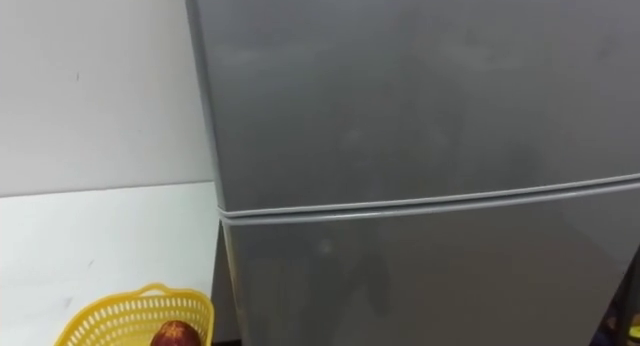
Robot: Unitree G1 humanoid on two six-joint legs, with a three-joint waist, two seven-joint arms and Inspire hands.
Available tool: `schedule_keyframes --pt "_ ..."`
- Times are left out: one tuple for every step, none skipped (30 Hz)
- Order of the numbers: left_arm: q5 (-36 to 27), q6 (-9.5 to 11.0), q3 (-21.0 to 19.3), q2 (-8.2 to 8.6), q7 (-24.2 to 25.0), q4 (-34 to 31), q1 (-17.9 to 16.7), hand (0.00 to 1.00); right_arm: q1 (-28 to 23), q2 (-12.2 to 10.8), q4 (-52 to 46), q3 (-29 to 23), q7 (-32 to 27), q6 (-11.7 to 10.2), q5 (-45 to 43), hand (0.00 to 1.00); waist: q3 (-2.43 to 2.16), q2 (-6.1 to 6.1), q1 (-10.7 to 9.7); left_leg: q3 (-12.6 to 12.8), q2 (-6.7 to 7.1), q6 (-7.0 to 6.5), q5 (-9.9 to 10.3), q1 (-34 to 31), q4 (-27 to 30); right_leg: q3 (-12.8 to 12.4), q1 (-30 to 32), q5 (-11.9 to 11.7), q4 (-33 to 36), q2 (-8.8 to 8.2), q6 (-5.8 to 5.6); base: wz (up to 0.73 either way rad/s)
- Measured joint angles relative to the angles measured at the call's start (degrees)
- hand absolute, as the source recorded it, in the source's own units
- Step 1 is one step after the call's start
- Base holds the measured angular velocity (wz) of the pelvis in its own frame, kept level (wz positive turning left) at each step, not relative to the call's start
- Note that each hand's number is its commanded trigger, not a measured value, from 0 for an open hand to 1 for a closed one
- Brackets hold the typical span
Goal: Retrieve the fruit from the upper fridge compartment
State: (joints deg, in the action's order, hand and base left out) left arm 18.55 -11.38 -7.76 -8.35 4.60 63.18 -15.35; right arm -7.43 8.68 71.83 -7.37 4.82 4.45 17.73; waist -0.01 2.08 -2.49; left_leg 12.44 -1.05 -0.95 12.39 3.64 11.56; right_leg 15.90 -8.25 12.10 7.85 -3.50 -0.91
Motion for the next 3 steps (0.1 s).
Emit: schedule_keyframes --pt "0.04 -0.01 0.0 0.0 0.1 0.12 0.0 0.0 -0.03 0.01 0.53 0.0 0.42 0.09 0.08 0.0 0.0 0.04 0.02 -0.06 -0.01 0.02 0.0 0.0 0.04 0.01 -0.09 0.0 -0.01 0.05 0.01 0.0" --pt "0.16 0.0 0.0 0.01 0.12 0.42 0.08 0.0 0.01 0.02 0.83 0.05 0.48 0.12 0.17 0.0 0.0 0.07 0.08 -0.07 -0.02 0.03 0.01 0.01 0.04 0.05 -0.14 0.0 -0.01 0.05 0.02 0.0" --pt "0.51 -0.01 0.02 0.01 0.25 1.04 0.34 0.0 0.23 0.15 1.61 0.54 0.74 0.17 0.27 0.0 -0.01 0.12 0.22 -0.07 -0.01 0.05 0.02 0.0 0.05 0.06 -0.23 0.0 -0.02 0.07 0.02 0.0"
